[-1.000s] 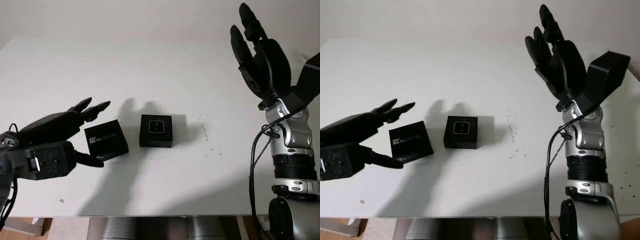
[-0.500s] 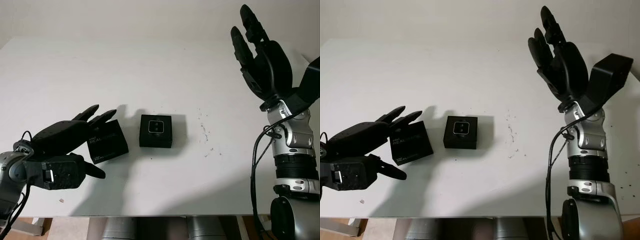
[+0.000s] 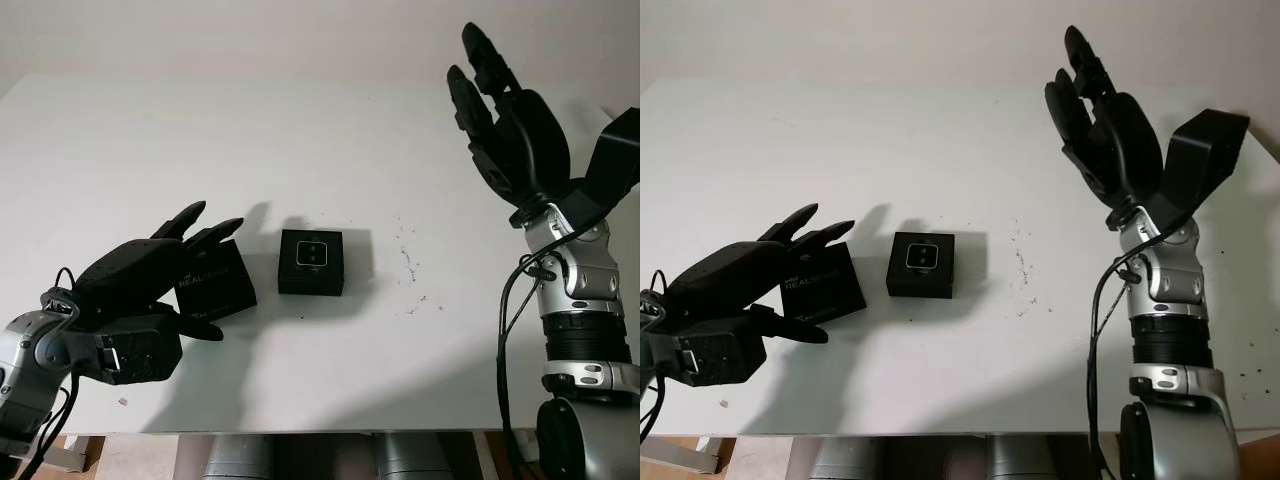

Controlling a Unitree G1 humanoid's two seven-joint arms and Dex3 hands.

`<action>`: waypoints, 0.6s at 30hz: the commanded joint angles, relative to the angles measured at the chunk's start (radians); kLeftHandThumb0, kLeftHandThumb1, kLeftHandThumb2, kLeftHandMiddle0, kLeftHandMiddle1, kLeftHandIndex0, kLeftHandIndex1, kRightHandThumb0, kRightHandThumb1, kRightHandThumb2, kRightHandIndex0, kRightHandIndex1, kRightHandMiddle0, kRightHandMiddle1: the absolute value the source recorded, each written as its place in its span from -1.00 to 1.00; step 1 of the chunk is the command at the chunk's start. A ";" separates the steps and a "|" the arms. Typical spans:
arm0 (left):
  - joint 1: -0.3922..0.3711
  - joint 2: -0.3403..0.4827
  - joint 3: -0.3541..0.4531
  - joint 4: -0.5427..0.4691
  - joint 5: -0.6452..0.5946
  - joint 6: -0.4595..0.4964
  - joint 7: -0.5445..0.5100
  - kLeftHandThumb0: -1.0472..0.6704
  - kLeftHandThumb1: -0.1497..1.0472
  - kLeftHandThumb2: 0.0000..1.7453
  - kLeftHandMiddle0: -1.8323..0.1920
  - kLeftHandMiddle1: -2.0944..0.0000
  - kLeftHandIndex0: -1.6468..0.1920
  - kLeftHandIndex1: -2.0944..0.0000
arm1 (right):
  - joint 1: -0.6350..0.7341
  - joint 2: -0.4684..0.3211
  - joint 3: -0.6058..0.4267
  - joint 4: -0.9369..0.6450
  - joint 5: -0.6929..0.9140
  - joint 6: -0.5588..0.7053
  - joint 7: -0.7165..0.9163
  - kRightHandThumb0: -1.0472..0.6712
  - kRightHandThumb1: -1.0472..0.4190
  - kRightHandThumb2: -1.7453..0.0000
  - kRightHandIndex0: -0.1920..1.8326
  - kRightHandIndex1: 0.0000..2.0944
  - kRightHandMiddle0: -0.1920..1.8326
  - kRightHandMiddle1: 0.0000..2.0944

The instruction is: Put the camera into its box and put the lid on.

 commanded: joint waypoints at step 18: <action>0.005 0.013 -0.038 0.019 0.111 -0.089 0.032 -0.18 0.54 -0.94 0.53 0.32 0.46 0.55 | 0.061 0.042 0.043 -0.067 0.001 0.072 0.010 -0.63 -1.00 0.52 -0.94 -0.95 -0.89 -0.94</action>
